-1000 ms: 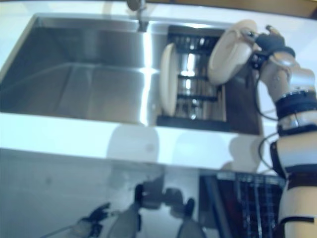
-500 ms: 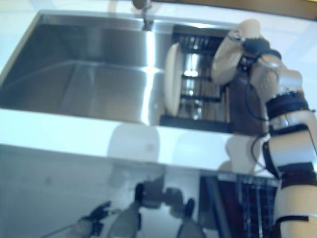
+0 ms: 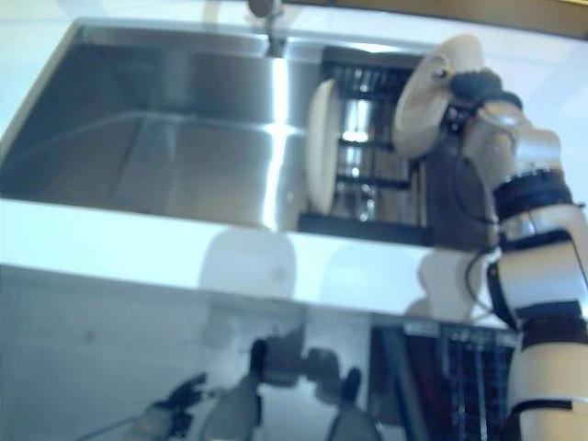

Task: Take plates into dishwasher

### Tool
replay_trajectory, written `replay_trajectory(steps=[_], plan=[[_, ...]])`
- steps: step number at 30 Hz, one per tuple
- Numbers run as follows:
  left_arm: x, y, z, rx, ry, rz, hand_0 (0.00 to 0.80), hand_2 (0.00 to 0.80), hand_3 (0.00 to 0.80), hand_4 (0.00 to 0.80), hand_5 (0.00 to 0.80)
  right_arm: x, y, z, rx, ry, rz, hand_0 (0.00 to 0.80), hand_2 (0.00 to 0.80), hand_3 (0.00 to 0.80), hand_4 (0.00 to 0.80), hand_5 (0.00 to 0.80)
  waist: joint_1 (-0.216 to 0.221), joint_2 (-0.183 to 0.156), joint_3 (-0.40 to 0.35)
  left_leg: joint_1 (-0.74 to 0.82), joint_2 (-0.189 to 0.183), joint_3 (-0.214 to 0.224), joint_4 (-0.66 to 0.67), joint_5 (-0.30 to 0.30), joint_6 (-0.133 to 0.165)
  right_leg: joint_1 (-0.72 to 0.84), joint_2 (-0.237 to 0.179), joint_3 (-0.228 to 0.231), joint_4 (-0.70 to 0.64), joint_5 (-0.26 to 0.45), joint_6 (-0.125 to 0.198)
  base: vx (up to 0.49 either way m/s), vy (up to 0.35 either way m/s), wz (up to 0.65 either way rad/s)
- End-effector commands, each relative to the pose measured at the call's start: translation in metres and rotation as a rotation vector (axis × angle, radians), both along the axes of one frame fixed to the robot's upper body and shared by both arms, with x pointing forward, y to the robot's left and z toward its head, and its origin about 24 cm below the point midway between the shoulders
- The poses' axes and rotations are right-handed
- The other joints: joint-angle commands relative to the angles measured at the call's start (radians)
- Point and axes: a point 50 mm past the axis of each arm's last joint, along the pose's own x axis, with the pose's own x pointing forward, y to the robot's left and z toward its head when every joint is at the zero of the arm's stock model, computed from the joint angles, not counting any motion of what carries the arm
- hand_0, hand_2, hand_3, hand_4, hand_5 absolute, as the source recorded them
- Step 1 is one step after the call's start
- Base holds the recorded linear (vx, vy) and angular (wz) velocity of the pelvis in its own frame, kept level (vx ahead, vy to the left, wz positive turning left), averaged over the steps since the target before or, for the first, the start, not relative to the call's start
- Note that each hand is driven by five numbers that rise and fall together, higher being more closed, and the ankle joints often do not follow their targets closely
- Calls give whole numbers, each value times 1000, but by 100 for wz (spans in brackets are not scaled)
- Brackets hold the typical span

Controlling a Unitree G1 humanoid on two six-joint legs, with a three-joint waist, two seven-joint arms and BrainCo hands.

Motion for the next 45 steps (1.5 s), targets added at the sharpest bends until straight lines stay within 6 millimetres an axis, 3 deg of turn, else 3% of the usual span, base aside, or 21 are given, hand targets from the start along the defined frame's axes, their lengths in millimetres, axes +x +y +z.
replay_trajectory(steps=[1, 13, 24, 34, 45], plan=[[1, -3, 0, -4, -12, -22, 0, 0, 0, 0, 0, -8, 5, 52, -121, -141, -37, 800, 800, 800, 800, 800, 20, -45, 5, 21, -82, -7, -4, -56, 37, -73, -1, -19, -1, 80, -9, 0, 0, 0], [-6, 0, -2, 5, -5, -25, 0, 0, 0, 0, 0, -14, -4, 66, -170, -185, -120, 800, 800, 800, 800, 800, 21, -60, -44, 60, -78, -6, -4, -68, 36, -30, 4, -15, -1, 65, -10, 9, -5, 2], [-22, 3, -7, 22, 45, -26, 0, 0, 0, 0, 0, -26, -17, 85, -203, -239, -151, 800, 800, 800, 800, 800, 7, -107, -165, 155, -64, 15, -4, -100, 33, 61, 17, -2, -1, 37, -16, 59, -2, 1], [-39, 14, -12, 39, 132, 20, 0, 0, 0, 0, 0, -46, -33, 107, -423, -235, -170, 800, 800, 800, 800, 800, -53, -140, -259, 232, -55, 68, -4, -129, 40, 114, 34, 61, -1, 33, -18, 53, 11, -16], [-46, 22, -12, 48, 167, 20, 0, 0, 0, 0, 0, -61, -62, 95, -575, -114, -123, 800, 800, 800, 800, 800, -122, -135, -294, 263, -45, 121, -4, -142, 43, 103, 46, 132, -1, 41, -12, -4, -3, -25]])
